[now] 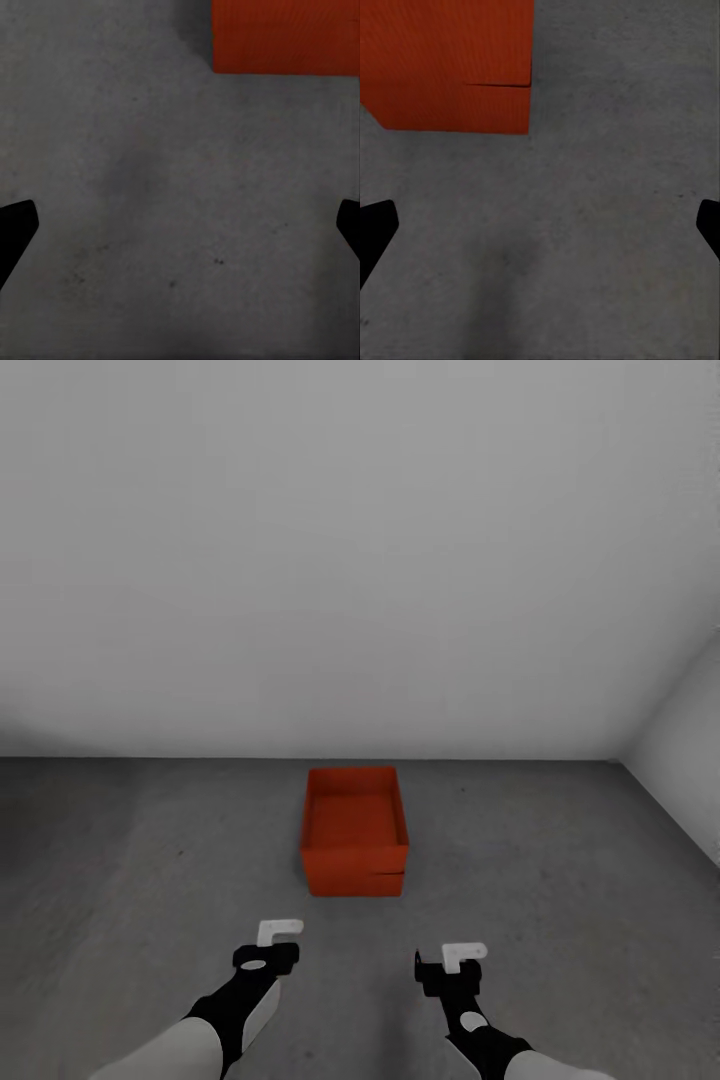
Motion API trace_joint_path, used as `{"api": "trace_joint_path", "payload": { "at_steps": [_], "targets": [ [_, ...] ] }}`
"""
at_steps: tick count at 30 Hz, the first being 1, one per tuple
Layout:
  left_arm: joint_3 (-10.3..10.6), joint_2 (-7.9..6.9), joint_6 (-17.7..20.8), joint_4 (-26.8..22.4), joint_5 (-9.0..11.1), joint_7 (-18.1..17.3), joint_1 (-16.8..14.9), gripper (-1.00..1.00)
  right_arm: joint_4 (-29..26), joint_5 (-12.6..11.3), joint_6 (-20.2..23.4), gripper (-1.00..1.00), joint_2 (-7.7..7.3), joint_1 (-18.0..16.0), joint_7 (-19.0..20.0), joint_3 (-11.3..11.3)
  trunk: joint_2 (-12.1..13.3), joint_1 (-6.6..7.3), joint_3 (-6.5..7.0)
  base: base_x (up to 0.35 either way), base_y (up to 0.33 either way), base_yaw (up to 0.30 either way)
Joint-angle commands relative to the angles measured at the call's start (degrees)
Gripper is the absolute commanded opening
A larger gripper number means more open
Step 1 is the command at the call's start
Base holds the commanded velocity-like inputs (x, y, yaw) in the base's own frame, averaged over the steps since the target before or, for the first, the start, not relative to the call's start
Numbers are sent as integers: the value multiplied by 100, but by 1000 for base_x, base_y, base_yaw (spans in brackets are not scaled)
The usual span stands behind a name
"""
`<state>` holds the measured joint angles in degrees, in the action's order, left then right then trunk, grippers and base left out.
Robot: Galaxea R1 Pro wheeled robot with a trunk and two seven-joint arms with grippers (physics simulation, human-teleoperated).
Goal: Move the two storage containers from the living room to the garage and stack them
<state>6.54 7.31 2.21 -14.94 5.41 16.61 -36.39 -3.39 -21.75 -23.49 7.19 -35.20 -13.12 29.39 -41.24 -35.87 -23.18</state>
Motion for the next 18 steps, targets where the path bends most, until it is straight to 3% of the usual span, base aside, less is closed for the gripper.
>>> {"api": "trace_joint_path", "payload": {
  "at_steps": [1, 12, 18],
  "targets": [
    [49, -2, 24, -9, 57, 36, -2, 100, 5, -39, -15, 100, 2, -4, -23, 50, -6, 3, -7, -346, 0, 0],
    [49, -3, 36, -9, 63, 36, -2, 100, 5, -39, -14, 100, 2, -4, -22, 50, -6, 3, -7, -346, 0, 0],
    [49, -10, 326, -15, 58, 24, -2, 100, 5, -39, -15, 100, 2, -4, -22, 50, -6, 3, -7, -346, 0, 0]
  ]
}}
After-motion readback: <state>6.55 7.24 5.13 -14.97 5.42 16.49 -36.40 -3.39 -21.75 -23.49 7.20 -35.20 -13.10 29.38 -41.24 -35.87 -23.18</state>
